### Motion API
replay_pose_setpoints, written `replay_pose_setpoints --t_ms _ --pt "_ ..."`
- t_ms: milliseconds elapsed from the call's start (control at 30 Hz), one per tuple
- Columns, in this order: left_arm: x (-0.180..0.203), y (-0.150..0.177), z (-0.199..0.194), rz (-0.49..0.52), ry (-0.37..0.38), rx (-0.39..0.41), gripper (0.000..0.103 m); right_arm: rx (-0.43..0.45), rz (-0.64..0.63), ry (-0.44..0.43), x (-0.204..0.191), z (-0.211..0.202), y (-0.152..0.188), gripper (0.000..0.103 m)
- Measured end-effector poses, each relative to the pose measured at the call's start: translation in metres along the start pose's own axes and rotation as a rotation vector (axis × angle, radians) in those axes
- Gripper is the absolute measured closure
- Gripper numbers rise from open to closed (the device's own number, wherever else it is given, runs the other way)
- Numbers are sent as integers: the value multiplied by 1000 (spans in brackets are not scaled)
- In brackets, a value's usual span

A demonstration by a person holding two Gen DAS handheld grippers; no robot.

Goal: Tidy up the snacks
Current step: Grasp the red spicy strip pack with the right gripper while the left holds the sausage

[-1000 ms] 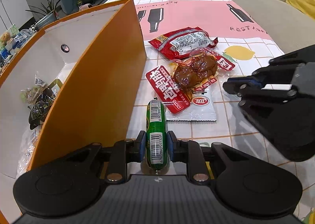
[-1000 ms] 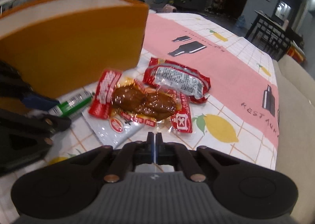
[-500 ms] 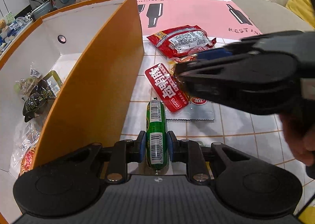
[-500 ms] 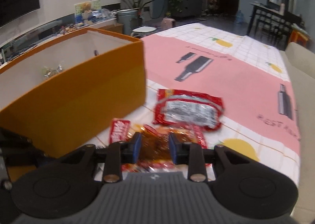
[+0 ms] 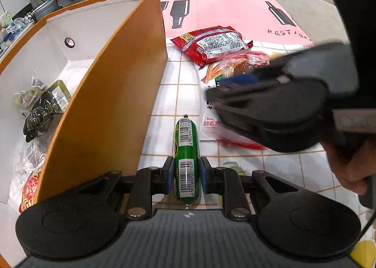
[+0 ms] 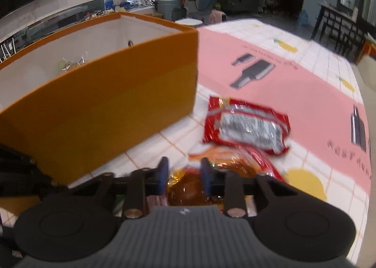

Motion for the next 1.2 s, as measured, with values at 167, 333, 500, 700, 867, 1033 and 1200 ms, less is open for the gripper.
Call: replay_pose_setpoints --t_ms 167,333,500,700,867,1033,1200 --pt "-1 3 -1 -4 17 -12 79 -16 43 -2 9 -15 21 94" --pt "-1 8 -6 7 45 -16 79 -51 122 5 9 -36 47 94" --pt "-1 11 -9 10 53 -3 79 -63 151 22 0 -64 74 94" --pt "-1 9 -12 -16 44 14 79 67 218 155 2 -91 67 58" --pt "-1 7 -12 -23 37 13 79 96 225 258 8 -87 60 47" --pt "-1 7 -6 -25 30 4 79 52 218 325 14 -71 65 40" --pt "1 8 -5 -11 25 26 78 18 236 350 19 -57 70 41"
Point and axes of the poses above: each gripper's, at about its wrist camera, not at the fingertips, and z roughly the way its jaws point, x to its right, y to its underside, the point moved 2 cm from there along z, roughly the way its jaws point, and after that the axes turned 1 degree about -x, right-handed, at the moved point
